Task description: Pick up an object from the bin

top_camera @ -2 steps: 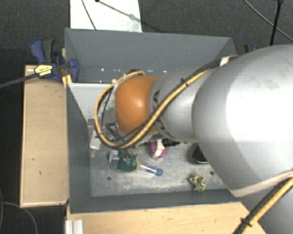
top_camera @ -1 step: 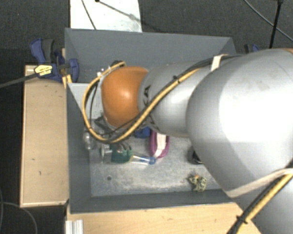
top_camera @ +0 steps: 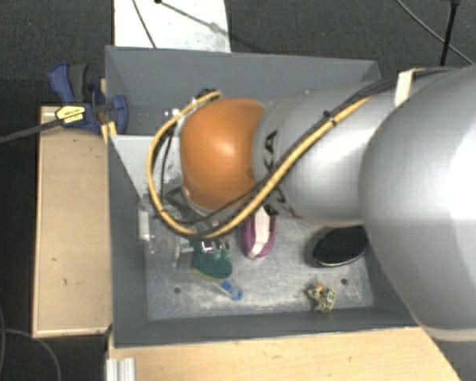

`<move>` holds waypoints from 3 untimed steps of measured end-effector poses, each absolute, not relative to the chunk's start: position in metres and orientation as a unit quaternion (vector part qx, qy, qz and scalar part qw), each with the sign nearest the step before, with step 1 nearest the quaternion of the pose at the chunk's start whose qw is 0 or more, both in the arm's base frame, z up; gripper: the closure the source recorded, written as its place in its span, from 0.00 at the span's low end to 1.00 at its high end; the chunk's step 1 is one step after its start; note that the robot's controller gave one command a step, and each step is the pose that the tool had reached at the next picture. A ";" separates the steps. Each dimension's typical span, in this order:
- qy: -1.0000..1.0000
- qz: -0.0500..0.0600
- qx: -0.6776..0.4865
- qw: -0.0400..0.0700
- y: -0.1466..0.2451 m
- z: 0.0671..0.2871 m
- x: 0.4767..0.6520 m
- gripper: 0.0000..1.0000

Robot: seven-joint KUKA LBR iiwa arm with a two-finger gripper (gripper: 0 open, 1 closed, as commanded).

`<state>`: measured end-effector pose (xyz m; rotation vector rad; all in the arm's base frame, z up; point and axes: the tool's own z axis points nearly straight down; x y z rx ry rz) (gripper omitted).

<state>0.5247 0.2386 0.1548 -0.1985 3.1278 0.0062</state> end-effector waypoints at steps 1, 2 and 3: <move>1.000 0.000 0.023 -0.001 0.242 0.158 0.493 1.00; 1.000 -0.001 0.026 -0.001 0.225 0.164 0.492 1.00; 1.000 0.002 0.026 0.005 0.213 0.218 0.534 1.00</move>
Offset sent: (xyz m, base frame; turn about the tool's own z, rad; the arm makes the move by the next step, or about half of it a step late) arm -0.0319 0.0030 0.0024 0.1735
